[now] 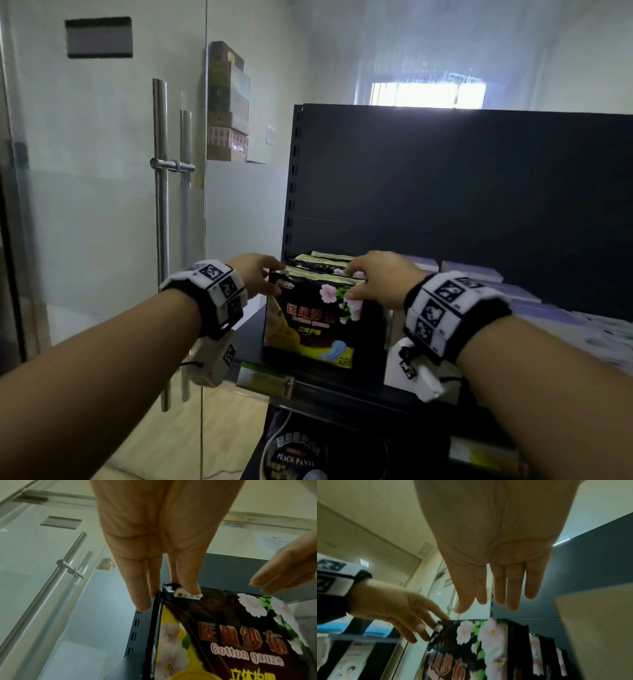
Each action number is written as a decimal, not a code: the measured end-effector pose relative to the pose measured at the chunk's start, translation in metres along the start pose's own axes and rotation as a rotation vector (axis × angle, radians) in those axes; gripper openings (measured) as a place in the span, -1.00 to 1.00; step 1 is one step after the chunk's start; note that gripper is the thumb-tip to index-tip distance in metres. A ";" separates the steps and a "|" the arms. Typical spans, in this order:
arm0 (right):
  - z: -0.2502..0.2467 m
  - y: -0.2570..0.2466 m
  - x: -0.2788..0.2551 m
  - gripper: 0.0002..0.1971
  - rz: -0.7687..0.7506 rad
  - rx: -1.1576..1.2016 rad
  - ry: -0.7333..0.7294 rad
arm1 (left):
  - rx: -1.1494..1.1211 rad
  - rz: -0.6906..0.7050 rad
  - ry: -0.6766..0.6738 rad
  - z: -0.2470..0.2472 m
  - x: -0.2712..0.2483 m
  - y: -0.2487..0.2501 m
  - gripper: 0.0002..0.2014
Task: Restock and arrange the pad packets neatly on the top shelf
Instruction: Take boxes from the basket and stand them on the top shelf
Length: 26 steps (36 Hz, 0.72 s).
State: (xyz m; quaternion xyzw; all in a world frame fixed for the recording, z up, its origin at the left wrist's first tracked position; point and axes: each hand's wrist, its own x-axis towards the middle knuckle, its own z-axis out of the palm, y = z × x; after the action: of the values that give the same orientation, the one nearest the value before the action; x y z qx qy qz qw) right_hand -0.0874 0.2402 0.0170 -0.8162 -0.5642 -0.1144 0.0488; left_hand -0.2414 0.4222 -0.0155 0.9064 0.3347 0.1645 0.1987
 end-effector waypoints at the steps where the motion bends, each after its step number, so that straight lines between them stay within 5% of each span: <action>1: 0.005 -0.006 0.006 -0.51 0.015 -0.041 -0.018 | -0.002 0.022 0.012 0.004 0.002 -0.003 -0.49; 11: 0.033 -0.020 0.024 -0.65 0.080 -0.193 -0.056 | -0.326 0.018 -0.003 0.013 0.012 -0.023 -0.51; 26: 0.023 -0.021 0.017 -0.70 0.103 -0.263 -0.068 | -0.171 0.116 0.024 0.011 0.006 -0.017 -0.56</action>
State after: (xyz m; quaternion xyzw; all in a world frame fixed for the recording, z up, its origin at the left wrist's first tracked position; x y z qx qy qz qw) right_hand -0.0978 0.2680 -0.0023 -0.8469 -0.5029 -0.1572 -0.0719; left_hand -0.2415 0.4353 -0.0324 0.9018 0.2690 0.2145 0.2614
